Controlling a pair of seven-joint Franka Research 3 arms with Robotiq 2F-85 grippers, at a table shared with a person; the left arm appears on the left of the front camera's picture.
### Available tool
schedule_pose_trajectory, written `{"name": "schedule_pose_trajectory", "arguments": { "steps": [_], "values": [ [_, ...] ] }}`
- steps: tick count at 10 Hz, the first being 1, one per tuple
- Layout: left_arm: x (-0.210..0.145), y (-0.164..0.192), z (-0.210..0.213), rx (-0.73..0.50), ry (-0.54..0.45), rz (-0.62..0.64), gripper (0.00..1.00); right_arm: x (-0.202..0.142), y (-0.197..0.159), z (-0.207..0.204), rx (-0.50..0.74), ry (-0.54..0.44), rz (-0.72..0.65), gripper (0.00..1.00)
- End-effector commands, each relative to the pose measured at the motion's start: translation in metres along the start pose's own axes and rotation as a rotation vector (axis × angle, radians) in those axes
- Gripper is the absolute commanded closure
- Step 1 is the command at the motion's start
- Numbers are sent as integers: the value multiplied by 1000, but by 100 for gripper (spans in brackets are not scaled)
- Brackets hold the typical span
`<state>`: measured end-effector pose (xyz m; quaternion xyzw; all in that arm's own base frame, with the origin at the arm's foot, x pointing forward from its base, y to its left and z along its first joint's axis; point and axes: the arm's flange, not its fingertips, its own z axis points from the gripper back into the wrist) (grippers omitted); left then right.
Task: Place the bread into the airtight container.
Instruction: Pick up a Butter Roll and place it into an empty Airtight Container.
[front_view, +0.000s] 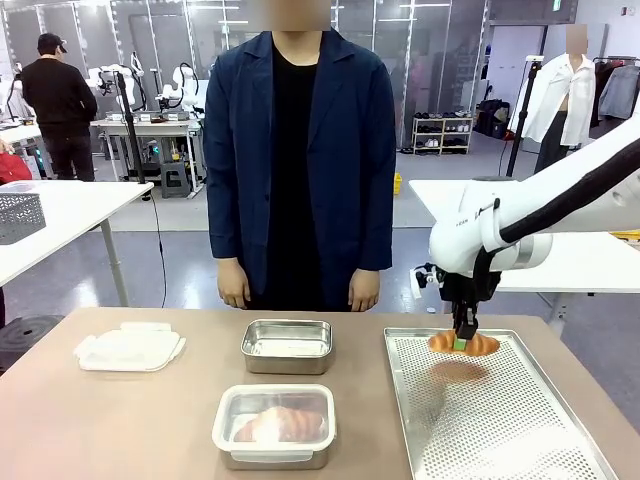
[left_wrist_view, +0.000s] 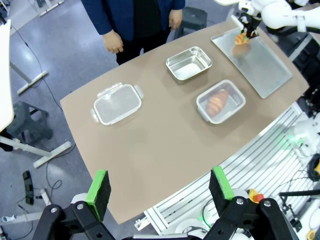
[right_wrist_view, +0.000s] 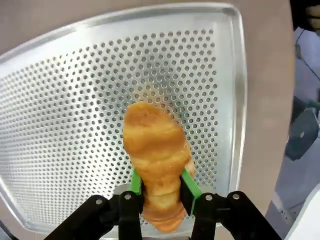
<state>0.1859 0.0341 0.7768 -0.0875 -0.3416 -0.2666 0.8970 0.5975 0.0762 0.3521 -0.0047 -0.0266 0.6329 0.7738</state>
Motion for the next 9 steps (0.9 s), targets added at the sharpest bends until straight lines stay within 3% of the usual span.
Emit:
{"name": "schedule_pose_trajectory", "arguments": {
  "steps": [1, 3, 4, 9],
  "values": [
    [1, 0, 1, -12, -4, -17, 0, 16, 12, 59, -65, -5, -40, 67],
    [1, 0, 1, -12, -4, -17, 0, 55, 26, 105, -86, -15, -41, 67],
    [1, 0, 1, -12, -4, -17, 0, 90, 35, 118, -106, -15, -43, 67],
    [1, 0, 1, -12, -4, -17, 0, 242, 61, 128, -76, -7, 30, 67]
  ]
}}
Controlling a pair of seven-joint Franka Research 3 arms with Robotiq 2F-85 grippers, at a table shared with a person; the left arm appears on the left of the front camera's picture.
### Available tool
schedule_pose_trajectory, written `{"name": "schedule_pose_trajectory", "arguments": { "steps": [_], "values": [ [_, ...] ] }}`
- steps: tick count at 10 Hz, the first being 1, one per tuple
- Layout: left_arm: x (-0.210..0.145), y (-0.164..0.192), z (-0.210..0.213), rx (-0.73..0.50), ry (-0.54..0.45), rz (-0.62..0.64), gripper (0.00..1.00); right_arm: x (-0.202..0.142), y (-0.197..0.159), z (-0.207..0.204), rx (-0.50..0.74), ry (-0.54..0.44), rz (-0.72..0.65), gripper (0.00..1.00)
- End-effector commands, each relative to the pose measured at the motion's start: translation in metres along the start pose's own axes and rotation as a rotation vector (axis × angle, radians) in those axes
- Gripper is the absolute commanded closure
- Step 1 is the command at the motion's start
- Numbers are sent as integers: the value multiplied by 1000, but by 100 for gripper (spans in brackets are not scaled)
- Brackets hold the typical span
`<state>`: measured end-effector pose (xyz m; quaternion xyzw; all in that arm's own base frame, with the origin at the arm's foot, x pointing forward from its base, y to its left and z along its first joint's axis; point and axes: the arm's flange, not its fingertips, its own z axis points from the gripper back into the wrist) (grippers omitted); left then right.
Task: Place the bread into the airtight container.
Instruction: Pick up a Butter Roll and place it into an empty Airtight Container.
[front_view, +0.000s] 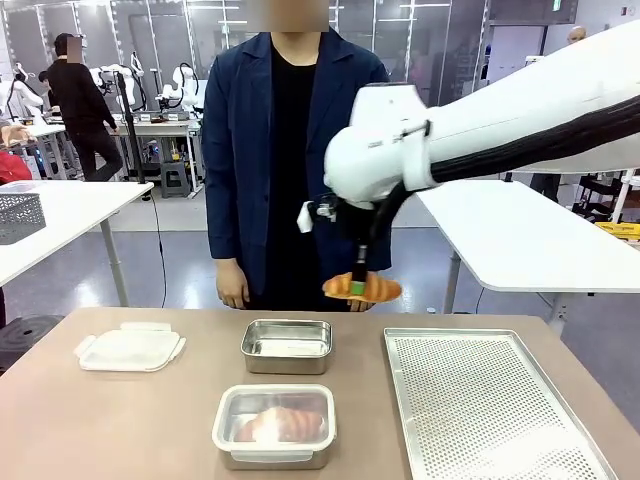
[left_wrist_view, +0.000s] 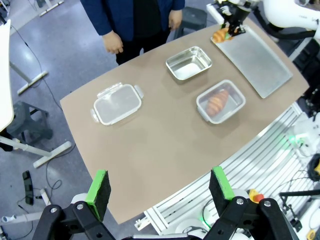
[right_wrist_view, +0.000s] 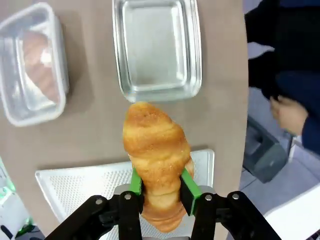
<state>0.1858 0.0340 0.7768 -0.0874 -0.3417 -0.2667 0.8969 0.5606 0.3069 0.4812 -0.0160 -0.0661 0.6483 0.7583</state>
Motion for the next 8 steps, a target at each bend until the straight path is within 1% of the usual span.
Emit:
{"name": "schedule_pose_trajectory", "arguments": {
  "steps": [1, 2, 3, 4, 7, 8],
  "values": [
    [1, 0, 1, -12, -4, -17, 0, 43, -15, -6, -3, 50, -7, 67],
    [1, 0, 1, -12, -4, -17, 0, 66, -12, -16, 10, 58, 8, 67],
    [1, 0, 1, -12, -4, -17, 0, 90, -12, -30, -10, 62, 25, 67],
    [1, 0, 1, -12, -4, -17, 0, 106, -8, -42, 3, 56, 31, 67],
    [1, 0, 1, -12, -4, -17, 0, 140, -2, -72, -8, 99, 39, 67],
    [1, 0, 1, -12, -4, -17, 0, 142, -1, -84, 15, 120, 21, 67]
  ]
}}
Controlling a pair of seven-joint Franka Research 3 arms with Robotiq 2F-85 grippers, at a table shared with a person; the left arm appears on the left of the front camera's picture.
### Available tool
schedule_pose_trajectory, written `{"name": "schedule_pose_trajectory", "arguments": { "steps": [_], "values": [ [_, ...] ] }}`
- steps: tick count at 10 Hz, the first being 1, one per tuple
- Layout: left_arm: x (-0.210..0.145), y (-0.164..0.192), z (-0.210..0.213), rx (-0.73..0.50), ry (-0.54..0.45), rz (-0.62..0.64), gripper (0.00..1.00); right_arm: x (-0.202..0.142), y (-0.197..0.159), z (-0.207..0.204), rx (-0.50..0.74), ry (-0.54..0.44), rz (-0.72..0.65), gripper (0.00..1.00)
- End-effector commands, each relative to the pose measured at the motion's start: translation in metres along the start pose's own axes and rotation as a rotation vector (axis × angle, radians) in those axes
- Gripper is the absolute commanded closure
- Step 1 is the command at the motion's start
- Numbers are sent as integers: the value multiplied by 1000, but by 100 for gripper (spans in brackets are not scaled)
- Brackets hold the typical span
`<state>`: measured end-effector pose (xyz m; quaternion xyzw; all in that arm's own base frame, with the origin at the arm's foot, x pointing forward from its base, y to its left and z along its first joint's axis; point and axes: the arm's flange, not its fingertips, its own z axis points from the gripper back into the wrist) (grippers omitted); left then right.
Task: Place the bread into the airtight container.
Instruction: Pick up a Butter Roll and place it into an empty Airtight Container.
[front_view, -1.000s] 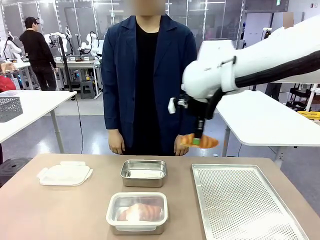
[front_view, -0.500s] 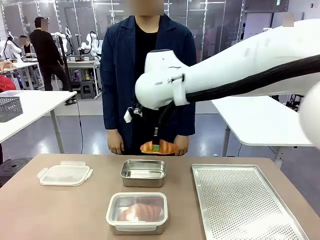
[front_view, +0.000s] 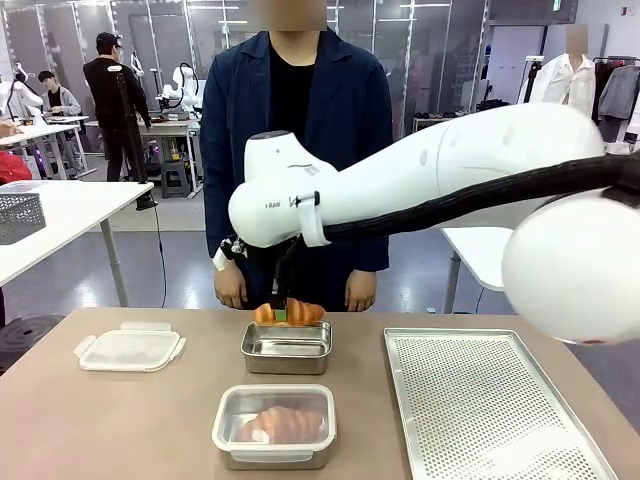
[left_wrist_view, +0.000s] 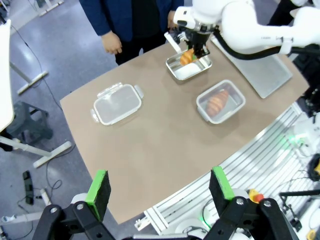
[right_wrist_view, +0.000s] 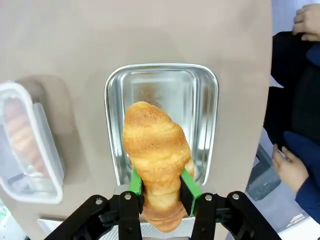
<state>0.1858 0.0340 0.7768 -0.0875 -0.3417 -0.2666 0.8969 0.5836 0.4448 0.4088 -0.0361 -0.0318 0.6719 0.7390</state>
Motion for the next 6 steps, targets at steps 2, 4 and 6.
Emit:
{"name": "schedule_pose_trajectory", "arguments": {
  "steps": [2, 4, 6],
  "values": [
    [1, 0, 1, -12, -4, -17, 0, 5, -10, -17, 11, 32, -53, 67],
    [1, 0, 1, -12, -4, -17, 0, 3, -16, -33, 51, 16, -61, 47],
    [1, 0, 1, -12, -4, -17, 0, 3, -18, -35, 26, 0, -49, 8]
  ]
}}
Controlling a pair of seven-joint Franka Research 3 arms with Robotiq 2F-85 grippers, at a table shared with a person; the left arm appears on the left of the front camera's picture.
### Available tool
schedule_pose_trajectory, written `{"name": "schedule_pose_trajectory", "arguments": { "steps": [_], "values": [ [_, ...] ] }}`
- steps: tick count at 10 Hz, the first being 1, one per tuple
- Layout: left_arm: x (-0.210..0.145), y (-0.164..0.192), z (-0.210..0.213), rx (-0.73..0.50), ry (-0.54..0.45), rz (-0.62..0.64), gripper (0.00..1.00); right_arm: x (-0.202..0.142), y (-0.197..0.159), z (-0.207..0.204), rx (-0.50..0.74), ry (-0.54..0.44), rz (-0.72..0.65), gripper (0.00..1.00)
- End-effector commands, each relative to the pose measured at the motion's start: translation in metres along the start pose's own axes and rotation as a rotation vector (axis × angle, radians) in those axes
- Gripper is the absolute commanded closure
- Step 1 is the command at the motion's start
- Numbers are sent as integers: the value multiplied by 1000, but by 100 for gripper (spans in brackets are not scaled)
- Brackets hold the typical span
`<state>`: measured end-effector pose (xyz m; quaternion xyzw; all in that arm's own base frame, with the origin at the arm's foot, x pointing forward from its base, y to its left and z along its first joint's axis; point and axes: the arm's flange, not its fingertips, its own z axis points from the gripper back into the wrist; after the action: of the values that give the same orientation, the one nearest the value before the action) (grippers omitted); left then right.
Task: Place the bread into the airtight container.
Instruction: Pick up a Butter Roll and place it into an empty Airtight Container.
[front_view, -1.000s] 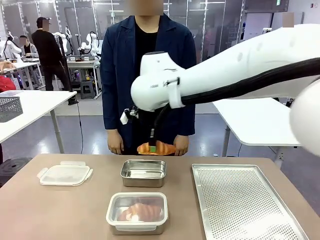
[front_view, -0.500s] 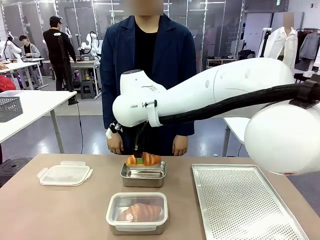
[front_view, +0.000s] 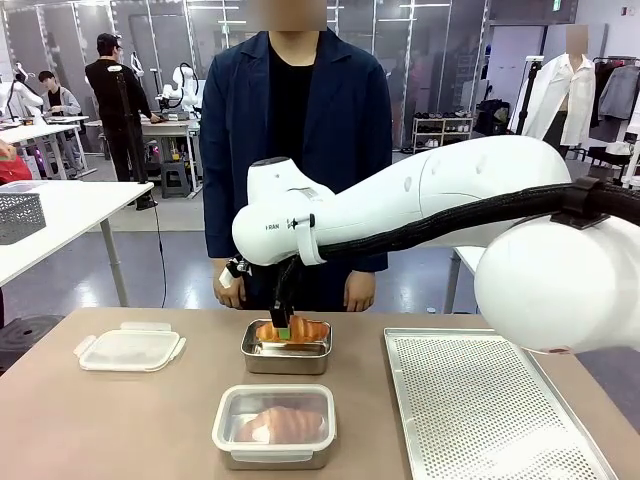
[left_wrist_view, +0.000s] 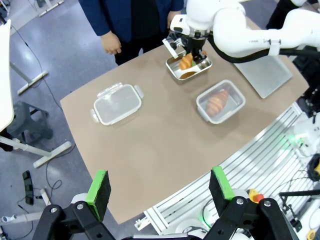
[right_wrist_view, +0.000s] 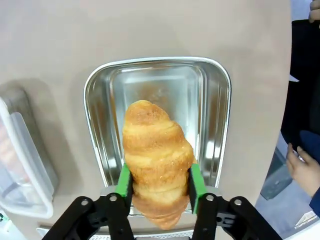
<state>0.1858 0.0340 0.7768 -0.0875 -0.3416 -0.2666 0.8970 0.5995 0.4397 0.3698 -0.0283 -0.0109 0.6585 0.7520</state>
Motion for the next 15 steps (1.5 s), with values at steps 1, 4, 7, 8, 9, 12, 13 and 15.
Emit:
{"name": "schedule_pose_trajectory", "arguments": {
  "steps": [1, 4, 7, 8, 9, 12, 13, 15],
  "values": [
    [1, 0, 1, -12, -4, -17, 0, 6, -7, 5, -1, -29, -25, 0],
    [1, 0, 1, -12, -4, -17, 0, 0, -6, 12, 2, -66, -29, 0],
    [1, 0, 1, -12, -4, -17, 0, 0, -5, 8, -9, -30, -12, 0],
    [1, 0, 1, -12, -4, -17, 0, 0, -5, 8, -9, -30, -12, 0],
    [1, 0, 1, -12, -4, -17, 0, 0, -5, 8, -9, -30, -12, 0],
    [1, 0, 1, -12, -4, -17, 0, 0, -5, 8, -9, -30, -12, 0],
    [1, 0, 1, -12, -4, -17, 0, 0, -5, 8, -9, -30, -12, 0],
    [1, 0, 1, -12, -4, -17, 0, 0, -5, 8, -9, -30, -12, 0]
  ]
}}
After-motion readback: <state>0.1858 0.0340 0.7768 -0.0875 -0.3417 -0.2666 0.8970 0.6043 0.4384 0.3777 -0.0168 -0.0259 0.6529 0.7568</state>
